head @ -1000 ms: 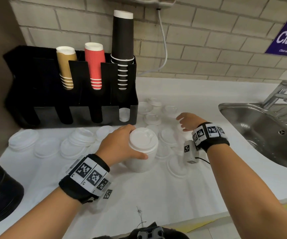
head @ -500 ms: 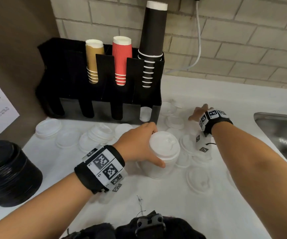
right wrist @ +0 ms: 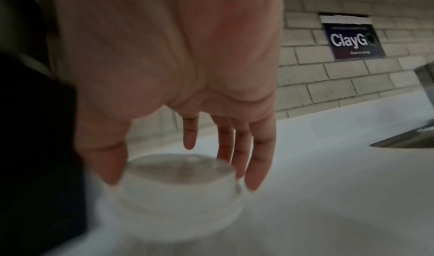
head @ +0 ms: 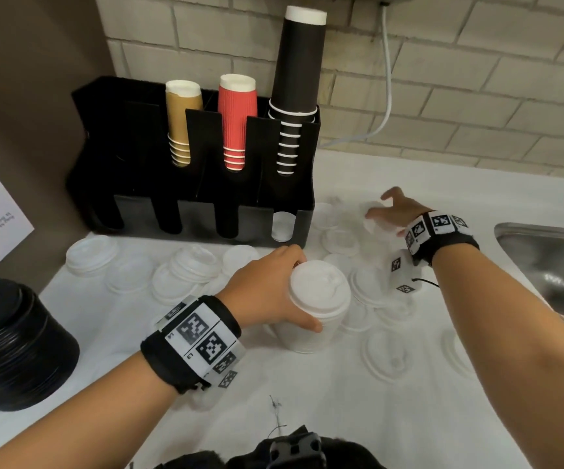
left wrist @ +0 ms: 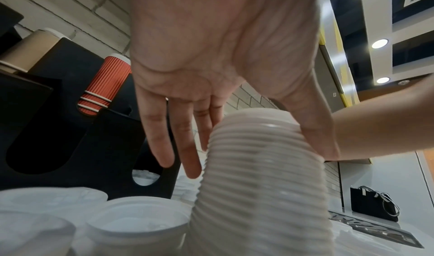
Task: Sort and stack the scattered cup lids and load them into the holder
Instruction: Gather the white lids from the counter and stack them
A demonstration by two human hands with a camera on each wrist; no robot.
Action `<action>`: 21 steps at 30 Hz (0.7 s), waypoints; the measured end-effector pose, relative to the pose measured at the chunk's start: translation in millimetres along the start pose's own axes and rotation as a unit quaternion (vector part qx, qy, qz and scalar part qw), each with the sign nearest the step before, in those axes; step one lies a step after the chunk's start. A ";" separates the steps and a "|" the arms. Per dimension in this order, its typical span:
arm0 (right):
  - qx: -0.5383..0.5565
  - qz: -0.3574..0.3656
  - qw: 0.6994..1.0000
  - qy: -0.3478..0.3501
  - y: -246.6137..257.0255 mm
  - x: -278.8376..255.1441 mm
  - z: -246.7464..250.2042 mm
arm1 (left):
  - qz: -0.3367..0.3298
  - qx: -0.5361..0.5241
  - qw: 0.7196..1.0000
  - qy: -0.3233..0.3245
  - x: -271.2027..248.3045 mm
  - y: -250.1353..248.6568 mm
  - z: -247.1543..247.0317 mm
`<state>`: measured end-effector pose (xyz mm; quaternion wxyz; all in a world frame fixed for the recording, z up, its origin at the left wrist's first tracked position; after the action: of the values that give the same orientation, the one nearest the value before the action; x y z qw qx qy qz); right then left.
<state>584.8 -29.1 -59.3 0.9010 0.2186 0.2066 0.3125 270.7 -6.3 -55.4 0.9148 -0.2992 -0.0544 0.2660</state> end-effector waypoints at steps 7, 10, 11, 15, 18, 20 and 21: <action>0.171 0.199 0.942 0.209 76.0 -109.2 -23.2 | 0.000 -0.022 1.000 -0.021 -3.4 -1.0 0.0; 0.109 0.254 0.930 0.242 95.0 -149.6 -35.6 | 0.007 -0.053 0.998 -0.038 -5.2 -0.2 0.4; 0.093 0.267 0.928 0.244 99.5 -159.6 -38.9 | 0.006 -0.061 0.997 -0.044 -5.8 0.0 0.6; 0.014 0.300 0.928 0.222 107.5 -183.2 -50.1 | -0.004 -0.086 0.994 -0.060 -8.5 0.1 1.0; -0.049 0.306 0.929 0.202 107.6 -188.6 -57.7 | -0.010 -0.093 0.993 -0.068 -9.8 -0.6 1.6; -0.067 0.307 0.928 0.200 108.9 -191.7 -62.0 | -0.011 -0.093 0.993 -0.068 -10.0 -1.3 1.8; -0.071 0.308 0.927 0.201 110.1 -193.5 -63.8 | -0.010 -0.092 0.993 -0.066 -10.1 -1.6 1.9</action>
<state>361.0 -60.6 -8.3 0.7131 0.1392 0.2830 0.6261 262.3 -11.6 -52.3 0.8803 -0.3635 -0.1423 0.2695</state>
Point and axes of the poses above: each hand's wrist, its own x-axis towards the middle knuckle, its own z-axis out of the back of the hand, y = z × x, the point moved 9 cm from there along x, towards the middle knuckle, and after that the axes turned 4 degrees about x, right-handed, at the moved point
